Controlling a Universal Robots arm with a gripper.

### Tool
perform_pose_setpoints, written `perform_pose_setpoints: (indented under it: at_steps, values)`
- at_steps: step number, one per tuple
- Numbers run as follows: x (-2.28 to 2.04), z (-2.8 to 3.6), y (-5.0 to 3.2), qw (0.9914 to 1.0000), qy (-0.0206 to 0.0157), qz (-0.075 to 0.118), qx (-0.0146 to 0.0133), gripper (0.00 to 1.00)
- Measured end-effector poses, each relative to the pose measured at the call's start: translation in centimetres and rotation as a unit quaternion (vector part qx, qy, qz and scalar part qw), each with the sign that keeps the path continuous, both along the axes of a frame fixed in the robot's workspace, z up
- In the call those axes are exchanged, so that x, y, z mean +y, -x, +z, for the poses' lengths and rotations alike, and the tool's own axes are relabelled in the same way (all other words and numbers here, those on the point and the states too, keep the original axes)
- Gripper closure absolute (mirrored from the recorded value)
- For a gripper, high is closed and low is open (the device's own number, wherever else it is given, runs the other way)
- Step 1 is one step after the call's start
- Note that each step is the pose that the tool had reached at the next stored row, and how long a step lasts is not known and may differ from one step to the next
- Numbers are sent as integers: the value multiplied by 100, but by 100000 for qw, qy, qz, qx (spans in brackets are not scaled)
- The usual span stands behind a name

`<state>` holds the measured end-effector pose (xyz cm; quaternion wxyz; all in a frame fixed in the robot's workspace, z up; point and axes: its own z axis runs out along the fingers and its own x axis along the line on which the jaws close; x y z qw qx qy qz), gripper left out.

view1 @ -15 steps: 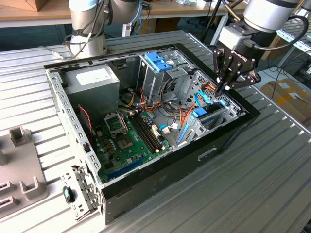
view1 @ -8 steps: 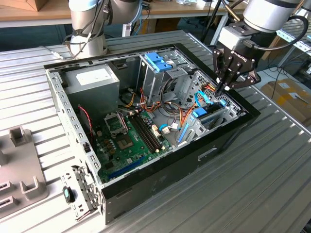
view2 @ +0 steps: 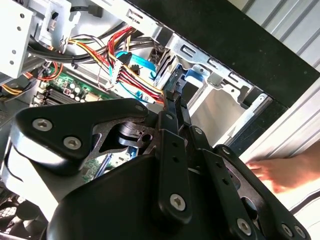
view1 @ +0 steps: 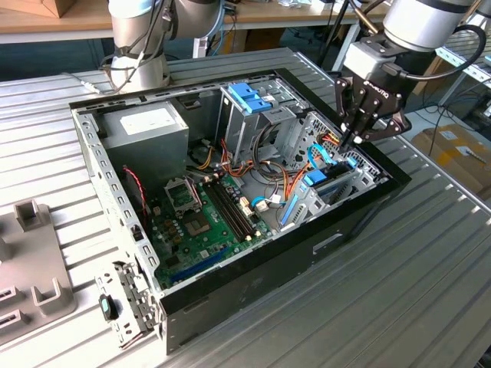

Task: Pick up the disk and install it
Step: 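Insert the second disk wire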

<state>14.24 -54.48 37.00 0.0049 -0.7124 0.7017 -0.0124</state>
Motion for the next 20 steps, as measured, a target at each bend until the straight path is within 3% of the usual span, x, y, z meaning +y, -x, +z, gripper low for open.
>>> perform_pose_setpoints:
  at_steps: [5,11,19,20]
  values:
    - [-4,-15,1,99981,-10,-1968,-2,84]
    - [-6,-91,1,99976,-3,-2175,-1,84]
    - [-24,-93,1,99976,-1,-2181,-2,84]
    - [-44,-93,1,99976,-2,-2182,0,84]
